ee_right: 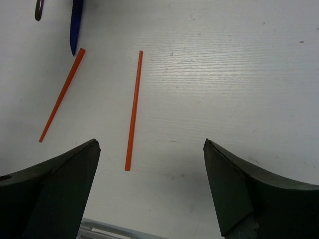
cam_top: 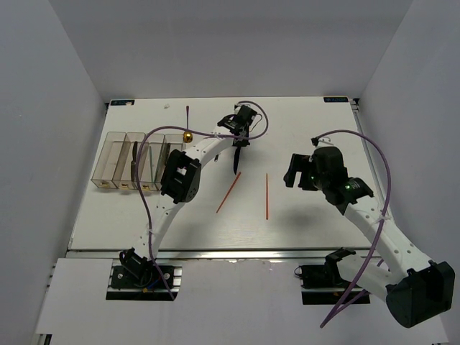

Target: Sort the eating utensils into containers

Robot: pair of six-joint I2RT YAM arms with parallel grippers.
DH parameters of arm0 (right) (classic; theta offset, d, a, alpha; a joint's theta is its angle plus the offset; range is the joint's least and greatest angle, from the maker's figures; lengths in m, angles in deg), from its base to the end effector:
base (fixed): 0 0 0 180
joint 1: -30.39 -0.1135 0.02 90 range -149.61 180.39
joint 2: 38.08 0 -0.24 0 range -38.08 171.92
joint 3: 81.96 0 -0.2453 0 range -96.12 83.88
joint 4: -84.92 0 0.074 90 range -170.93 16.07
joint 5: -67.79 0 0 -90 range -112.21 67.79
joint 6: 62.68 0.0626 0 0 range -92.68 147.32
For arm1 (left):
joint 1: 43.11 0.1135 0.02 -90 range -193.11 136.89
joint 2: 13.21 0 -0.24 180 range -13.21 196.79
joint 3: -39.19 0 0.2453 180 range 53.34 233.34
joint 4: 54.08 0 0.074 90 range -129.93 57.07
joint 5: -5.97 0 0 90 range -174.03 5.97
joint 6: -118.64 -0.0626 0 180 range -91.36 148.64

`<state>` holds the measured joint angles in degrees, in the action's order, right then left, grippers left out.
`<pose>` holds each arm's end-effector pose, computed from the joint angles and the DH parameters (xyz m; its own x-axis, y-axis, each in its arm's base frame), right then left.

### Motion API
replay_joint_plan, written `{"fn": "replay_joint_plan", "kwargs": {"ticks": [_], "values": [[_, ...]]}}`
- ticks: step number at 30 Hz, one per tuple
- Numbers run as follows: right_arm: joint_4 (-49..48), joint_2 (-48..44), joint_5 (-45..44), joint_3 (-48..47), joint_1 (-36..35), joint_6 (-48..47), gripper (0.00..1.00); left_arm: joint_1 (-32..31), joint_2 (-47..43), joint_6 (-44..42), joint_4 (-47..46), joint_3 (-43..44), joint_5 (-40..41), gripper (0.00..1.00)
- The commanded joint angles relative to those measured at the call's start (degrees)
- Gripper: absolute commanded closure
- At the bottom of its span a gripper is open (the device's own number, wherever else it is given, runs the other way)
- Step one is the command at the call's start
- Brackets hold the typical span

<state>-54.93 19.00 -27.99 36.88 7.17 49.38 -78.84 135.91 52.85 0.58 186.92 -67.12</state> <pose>0.2271 0.0906 0.2522 -0.6207 0.1403 -0.7714 -0.0910 0.9643 0.2486 0.4538 -0.3041 0.1197 -0.7892 0.0844 -0.6083 0.1132 0.9935 -0.0090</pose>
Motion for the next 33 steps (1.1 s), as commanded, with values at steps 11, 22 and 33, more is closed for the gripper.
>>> {"fn": "replay_joint_plan", "kwargs": {"ticks": [11,22,33], "values": [[-2.27,-1.62,0.95,0.69,0.28,-0.62,0.11,0.66,-2.69,0.76,0.71,-3.95,-2.77,1.0],[-2.71,-1.44,1.3,0.95,0.2,-0.97,0.11,1.36,0.47,-6.18,7.21,0.39,-3.46,1.0],[-2.62,-1.71,1.56,0.77,0.2,-0.71,0.11,0.66,4.07,-15.58,16.17,3.25,-1.87,0.56]]}}
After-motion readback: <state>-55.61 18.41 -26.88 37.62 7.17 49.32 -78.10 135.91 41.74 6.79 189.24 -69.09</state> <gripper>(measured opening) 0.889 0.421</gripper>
